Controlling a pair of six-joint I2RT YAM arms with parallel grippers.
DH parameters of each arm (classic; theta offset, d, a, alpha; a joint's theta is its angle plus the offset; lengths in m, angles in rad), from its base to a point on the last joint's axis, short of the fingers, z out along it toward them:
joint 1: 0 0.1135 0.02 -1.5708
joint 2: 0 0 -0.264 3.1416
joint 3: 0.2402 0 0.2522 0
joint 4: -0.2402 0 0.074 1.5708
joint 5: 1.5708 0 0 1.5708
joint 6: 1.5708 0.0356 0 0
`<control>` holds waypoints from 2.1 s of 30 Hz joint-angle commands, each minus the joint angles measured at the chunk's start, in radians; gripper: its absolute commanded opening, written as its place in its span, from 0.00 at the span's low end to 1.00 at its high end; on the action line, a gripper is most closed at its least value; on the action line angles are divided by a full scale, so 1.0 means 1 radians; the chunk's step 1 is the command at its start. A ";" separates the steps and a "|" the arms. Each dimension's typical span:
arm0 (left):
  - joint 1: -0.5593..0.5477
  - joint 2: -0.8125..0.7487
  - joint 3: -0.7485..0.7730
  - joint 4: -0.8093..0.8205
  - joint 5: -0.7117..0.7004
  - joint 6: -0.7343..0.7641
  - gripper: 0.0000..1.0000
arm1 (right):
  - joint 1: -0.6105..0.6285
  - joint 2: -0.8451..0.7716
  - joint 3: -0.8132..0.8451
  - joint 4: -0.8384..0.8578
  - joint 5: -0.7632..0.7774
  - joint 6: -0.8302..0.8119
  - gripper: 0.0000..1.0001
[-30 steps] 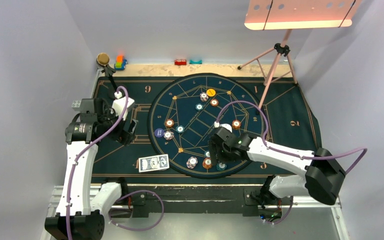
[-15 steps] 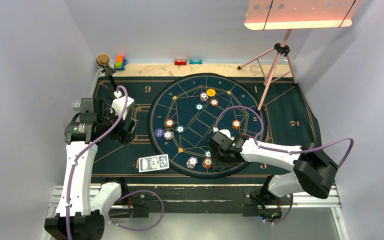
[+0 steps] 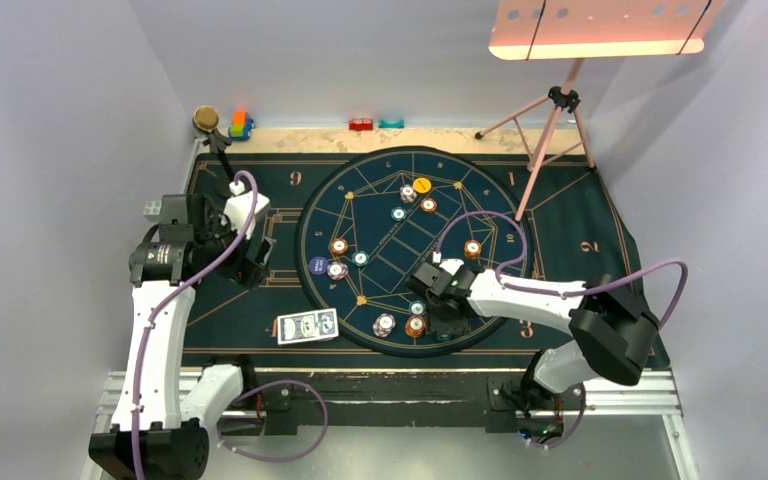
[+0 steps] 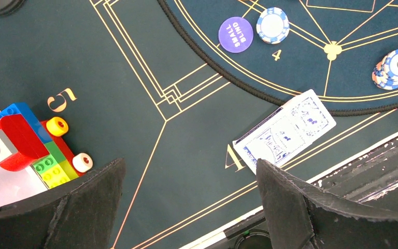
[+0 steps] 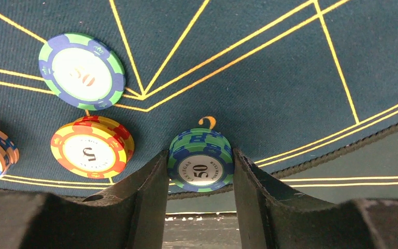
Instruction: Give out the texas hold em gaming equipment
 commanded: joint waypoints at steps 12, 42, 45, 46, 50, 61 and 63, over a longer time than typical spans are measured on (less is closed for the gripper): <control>0.004 -0.004 0.015 0.036 0.015 0.046 1.00 | -0.288 -0.049 0.065 -0.046 0.177 0.017 0.35; -0.042 -0.046 -0.072 -0.105 0.198 0.297 1.00 | -0.465 -0.178 0.067 -0.010 0.050 -0.137 0.81; -0.165 -0.072 -0.148 -0.080 0.136 0.336 1.00 | -0.457 -0.240 0.114 -0.013 0.010 -0.176 0.82; -0.207 -0.074 -0.177 -0.066 0.109 0.341 1.00 | -0.456 -0.255 0.128 -0.015 0.002 -0.186 0.82; -0.294 -0.020 -0.252 -0.007 0.052 0.371 1.00 | -0.455 -0.297 0.177 -0.008 -0.053 -0.238 0.82; -0.413 0.097 -0.413 0.223 0.078 0.466 1.00 | -0.455 -0.322 0.244 0.070 -0.205 -0.308 0.85; -0.428 0.122 -0.424 0.250 0.063 0.453 1.00 | -0.455 -0.318 0.255 0.077 -0.208 -0.316 0.86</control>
